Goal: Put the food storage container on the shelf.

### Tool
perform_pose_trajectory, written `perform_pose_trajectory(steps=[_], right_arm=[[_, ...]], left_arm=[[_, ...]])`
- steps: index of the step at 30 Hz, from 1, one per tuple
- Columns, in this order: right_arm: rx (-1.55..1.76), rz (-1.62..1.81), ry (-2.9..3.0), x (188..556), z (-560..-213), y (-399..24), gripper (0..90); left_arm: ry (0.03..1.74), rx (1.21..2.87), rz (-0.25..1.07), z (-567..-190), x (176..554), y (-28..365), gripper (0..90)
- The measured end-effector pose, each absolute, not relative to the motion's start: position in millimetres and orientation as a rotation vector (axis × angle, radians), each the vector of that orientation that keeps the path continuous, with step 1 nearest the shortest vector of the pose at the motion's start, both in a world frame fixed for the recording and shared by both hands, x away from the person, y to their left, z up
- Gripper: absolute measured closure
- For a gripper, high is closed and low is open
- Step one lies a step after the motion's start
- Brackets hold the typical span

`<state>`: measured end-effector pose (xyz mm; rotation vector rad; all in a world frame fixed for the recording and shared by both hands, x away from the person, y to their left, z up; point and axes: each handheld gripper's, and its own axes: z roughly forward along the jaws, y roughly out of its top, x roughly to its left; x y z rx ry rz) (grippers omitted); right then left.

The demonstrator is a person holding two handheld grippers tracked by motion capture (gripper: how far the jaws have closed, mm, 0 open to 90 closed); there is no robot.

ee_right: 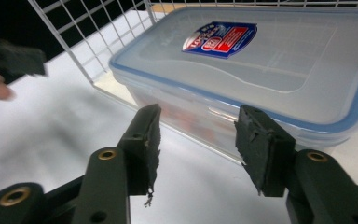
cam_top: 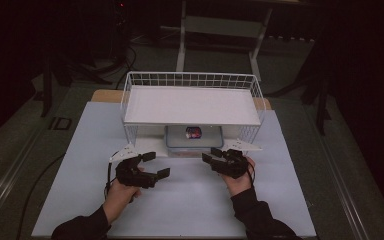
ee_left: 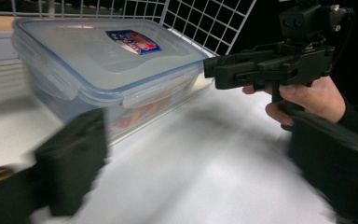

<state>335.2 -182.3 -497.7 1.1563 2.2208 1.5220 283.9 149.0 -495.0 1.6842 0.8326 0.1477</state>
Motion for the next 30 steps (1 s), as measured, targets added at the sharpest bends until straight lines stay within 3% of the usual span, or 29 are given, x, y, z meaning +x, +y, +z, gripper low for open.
perform_pose_trajectory(steps=[5, 10, 30], right_arm=[[1.15, 1.467, 2.238, 335.1, -504.4, -172.6, 65.6], [1.142, 1.441, 2.28, 338.2, -508.3, -164.0, 86.6], [1.203, 1.412, 2.268, 363.9, -515.9, -148.8, 90.0]], left_arm=[[0.835, 1.703, 0.202, -493.8, 278.3, 152.3, 0.2], [0.841, 1.679, 0.202, -495.7, 276.5, 157.1, 0.2], [0.81, 1.691, 0.248, -500.7, 270.9, 158.8, 0.3]])
